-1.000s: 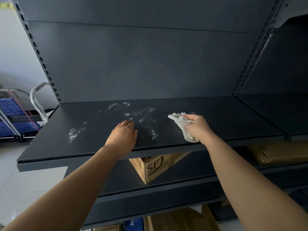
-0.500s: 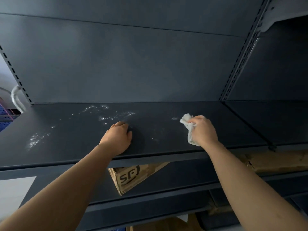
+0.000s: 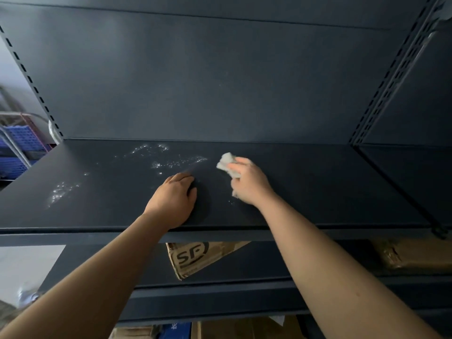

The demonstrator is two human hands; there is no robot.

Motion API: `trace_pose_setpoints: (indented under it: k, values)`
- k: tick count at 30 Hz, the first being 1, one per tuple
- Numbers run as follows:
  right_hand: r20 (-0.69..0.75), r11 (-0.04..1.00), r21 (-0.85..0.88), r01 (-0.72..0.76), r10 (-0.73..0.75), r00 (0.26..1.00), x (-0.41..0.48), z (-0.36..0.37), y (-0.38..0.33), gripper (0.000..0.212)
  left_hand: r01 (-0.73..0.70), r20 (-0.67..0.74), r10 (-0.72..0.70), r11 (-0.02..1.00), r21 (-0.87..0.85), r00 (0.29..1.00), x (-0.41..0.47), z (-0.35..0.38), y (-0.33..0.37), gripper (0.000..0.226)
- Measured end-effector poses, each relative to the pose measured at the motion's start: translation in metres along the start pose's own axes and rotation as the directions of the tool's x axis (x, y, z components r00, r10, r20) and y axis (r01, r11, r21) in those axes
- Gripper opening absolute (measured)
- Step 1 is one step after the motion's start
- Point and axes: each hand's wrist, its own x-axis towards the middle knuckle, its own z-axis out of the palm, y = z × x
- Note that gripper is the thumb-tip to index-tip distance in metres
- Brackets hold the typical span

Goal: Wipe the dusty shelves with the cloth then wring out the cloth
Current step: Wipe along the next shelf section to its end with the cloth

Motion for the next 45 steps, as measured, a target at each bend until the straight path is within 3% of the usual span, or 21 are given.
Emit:
trace_pose_setpoints:
  k: [2, 4, 6, 9, 12, 16, 19, 23, 26, 28, 36, 38, 41, 45]
  values:
    - [-0.032, 0.983, 0.179, 0.032, -0.026, 0.999, -0.005, -0.001, -0.005, 0.05, 0.004, 0.009, -0.004, 1.0, -0.003, 1.0, -0.002, -0.002, 0.0, 0.042]
    - [-0.171, 0.963, 0.269, 0.009, 0.039, 0.985, -0.005, -0.021, 0.009, 0.048, 0.002, 0.004, -0.002, 1.0, 0.013, 1.0, -0.005, -0.007, -0.003, 0.042]
    - [-0.289, 0.962, 0.262, -0.081, 0.158, 0.944, -0.004, -0.046, 0.039, 0.044, 0.002, -0.022, -0.001, 0.999, 0.045, 1.0, -0.01, -0.014, -0.009, 0.043]
    - [-0.252, 0.939, 0.158, -0.307, 0.339, 0.907, -0.008, -0.056, 0.07, 0.046, 0.046, -0.055, -0.042, 0.996, 0.079, 0.998, -0.017, -0.021, -0.024, 0.043]
    - [-0.194, 0.972, -0.023, -0.233, 0.225, 0.955, -0.015, -0.028, 0.042, 0.049, 0.084, -0.057, -0.079, 0.992, 0.098, 0.995, -0.023, -0.022, -0.038, 0.039]
    - [-0.1, 0.998, 0.01, -0.065, 0.066, 0.993, -0.033, 0.009, -0.024, 0.047, 0.08, -0.068, -0.076, 0.995, 0.058, 0.995, -0.026, -0.022, -0.042, 0.036]
    - [0.003, 0.985, 0.17, -0.009, 0.009, 1.0, -0.046, 0.021, -0.054, 0.048, 0.066, -0.053, -0.064, 0.997, 0.032, 0.997, -0.028, -0.026, -0.045, 0.037]
    - [-0.232, 0.968, 0.222, -0.118, 0.17, 0.958, -0.047, -0.009, -0.035, 0.044, 0.043, -0.051, -0.04, 0.998, 0.052, 0.998, -0.035, -0.042, -0.072, 0.04]
    - [-0.282, 0.95, 0.026, -0.311, 0.305, 0.91, -0.059, -0.016, -0.004, 0.036, 0.054, -0.034, -0.052, 0.996, 0.069, 0.998, -0.043, -0.056, -0.098, 0.042]
    - [-0.282, 0.931, -0.058, -0.361, 0.332, 0.9, -0.066, -0.002, -0.009, 0.041, 0.063, -0.023, -0.061, 0.994, 0.093, 0.998, -0.048, -0.063, -0.115, 0.043]
    - [-0.201, 0.988, -0.042, -0.147, 0.136, 0.97, -0.064, 0.101, -0.143, 0.048, 0.072, -0.012, -0.071, 0.993, 0.088, 0.997, -0.066, -0.086, -0.176, 0.041]
    - [-0.152, 0.996, 0.003, -0.09, 0.089, 0.984, -0.062, 0.121, -0.174, 0.049, 0.052, -0.01, -0.051, 0.997, 0.059, 0.999, -0.069, -0.087, -0.182, 0.04]
    - [-0.08, 0.95, 0.306, -0.058, 0.086, 0.993, -0.053, 0.123, -0.197, 0.048, 0.038, -0.01, -0.038, 0.998, 0.058, 0.999, -0.071, -0.09, -0.191, 0.04]
    - [-0.277, 0.908, 0.408, -0.098, 0.226, 0.934, -0.034, 0.083, -0.164, 0.051, 0.045, -0.009, -0.044, 0.993, 0.108, 0.999, -0.066, -0.094, -0.201, 0.043]
